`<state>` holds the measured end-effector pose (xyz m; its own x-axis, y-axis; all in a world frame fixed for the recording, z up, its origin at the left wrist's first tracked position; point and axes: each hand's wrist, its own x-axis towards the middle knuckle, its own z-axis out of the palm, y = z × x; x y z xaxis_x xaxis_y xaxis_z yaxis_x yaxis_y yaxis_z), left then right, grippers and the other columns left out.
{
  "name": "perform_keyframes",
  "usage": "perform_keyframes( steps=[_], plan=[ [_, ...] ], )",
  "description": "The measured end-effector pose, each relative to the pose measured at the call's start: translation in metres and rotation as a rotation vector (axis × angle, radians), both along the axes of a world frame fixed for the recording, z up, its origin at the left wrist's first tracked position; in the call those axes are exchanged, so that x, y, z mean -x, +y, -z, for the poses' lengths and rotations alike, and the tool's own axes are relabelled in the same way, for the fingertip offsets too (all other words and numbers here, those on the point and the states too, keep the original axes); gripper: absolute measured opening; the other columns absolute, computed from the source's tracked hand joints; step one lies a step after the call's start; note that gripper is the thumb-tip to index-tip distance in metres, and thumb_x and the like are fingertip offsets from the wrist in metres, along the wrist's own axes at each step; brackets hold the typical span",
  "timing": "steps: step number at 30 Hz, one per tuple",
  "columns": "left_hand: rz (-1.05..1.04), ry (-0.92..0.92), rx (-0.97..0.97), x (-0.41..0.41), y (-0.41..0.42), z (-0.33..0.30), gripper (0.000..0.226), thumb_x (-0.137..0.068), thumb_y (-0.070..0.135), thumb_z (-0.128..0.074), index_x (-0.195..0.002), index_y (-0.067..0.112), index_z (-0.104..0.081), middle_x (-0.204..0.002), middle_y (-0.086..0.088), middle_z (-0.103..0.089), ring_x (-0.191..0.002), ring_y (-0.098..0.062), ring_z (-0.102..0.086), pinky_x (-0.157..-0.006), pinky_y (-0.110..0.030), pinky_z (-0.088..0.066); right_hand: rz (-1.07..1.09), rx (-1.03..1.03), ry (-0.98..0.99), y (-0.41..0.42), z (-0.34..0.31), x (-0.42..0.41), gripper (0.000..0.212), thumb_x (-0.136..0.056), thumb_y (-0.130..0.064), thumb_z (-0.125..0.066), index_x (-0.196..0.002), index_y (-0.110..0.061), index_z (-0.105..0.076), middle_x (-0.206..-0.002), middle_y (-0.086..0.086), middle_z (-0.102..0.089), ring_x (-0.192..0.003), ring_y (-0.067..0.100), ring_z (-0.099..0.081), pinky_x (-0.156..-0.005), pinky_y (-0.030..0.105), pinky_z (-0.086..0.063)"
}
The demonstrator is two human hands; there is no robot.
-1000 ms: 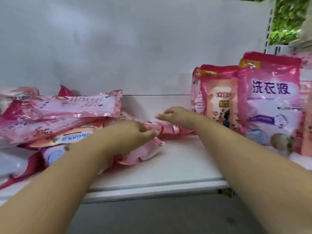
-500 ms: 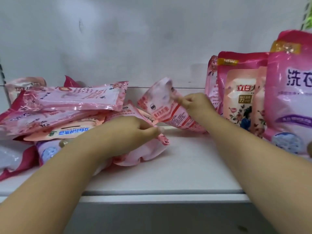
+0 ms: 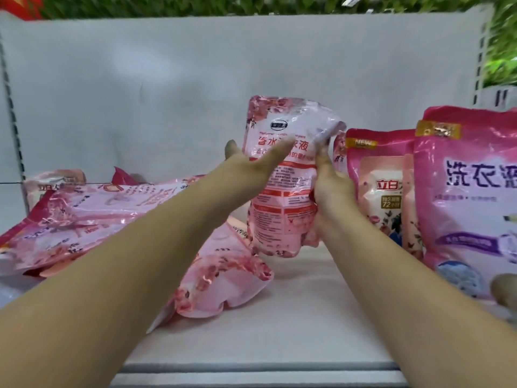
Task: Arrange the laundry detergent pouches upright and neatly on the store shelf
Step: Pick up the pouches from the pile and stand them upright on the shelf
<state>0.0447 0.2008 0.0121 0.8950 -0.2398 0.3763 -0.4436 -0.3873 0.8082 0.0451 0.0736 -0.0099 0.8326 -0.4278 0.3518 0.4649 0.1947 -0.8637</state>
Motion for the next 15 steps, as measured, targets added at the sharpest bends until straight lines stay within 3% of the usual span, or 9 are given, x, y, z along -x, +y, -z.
perform_keyframes(
  steps=[4, 6, 8, 11, 15],
  plan=[
    [0.04, 0.012, -0.024, -0.016, -0.024, 0.011, 0.134, -0.018, 0.097, -0.047, -0.134, 0.06, 0.011, -0.153, -0.011, -0.021, -0.129, -0.043, -0.037, -0.099, -0.06, -0.037, -0.108, 0.019, 0.033, -0.002, 0.006, -0.001, 0.041, -0.089, -0.057, -0.04, -0.077, -0.023, -0.059, -0.05, -0.005, -0.062, -0.048, 0.009, -0.061, -0.05, 0.023, -0.051],
    [0.01, 0.094, -0.016, -0.033, -0.026, 0.025, 0.142, -0.021, 0.098, -0.045, -0.139, 0.049, 0.016, -0.157, -0.009, -0.011, -0.136, -0.038, -0.029, -0.107, -0.054, -0.031, -0.34, -0.009, 0.054, 0.001, 0.012, -0.006, 0.049, -0.094, -0.054, -0.028, -0.083, -0.021, -0.062, -0.068, -0.001, -0.068, -0.061, 0.009, -0.064, -0.056, 0.024, -0.051],
    [0.062, 0.185, 0.133, -0.043, -0.026, 0.031, 0.146, -0.018, 0.094, -0.055, -0.143, 0.047, 0.003, -0.154, -0.007, -0.022, -0.132, -0.036, -0.037, -0.105, -0.053, -0.034, -0.475, -0.033, 0.063, 0.003, 0.015, -0.009, 0.061, -0.097, -0.051, -0.019, -0.088, -0.014, -0.067, -0.092, 0.011, -0.071, -0.081, 0.018, -0.067, -0.073, 0.03, -0.052],
    [0.113, 0.175, 0.397, -0.051, -0.025, 0.036, 0.134, -0.017, 0.085, -0.07, -0.137, 0.052, -0.02, -0.146, -0.005, -0.038, -0.126, -0.034, -0.045, -0.098, -0.056, -0.04, -0.56, 0.012, 0.068, -0.003, 0.013, -0.01, 0.07, -0.095, -0.055, -0.014, -0.096, -0.01, -0.068, -0.099, 0.015, -0.07, -0.092, 0.023, -0.067, -0.08, 0.034, -0.05],
    [0.156, 0.074, 0.624, -0.036, -0.021, 0.034, 0.128, -0.036, 0.067, -0.08, -0.144, 0.036, -0.019, -0.137, -0.006, -0.048, -0.113, -0.026, -0.057, -0.093, -0.044, -0.047, -0.524, 0.036, 0.091, -0.008, 0.014, -0.009, 0.057, -0.096, -0.05, -0.024, -0.115, -0.009, -0.059, -0.103, 0.012, -0.069, -0.092, 0.023, -0.065, -0.08, 0.033, -0.05]
  ],
)
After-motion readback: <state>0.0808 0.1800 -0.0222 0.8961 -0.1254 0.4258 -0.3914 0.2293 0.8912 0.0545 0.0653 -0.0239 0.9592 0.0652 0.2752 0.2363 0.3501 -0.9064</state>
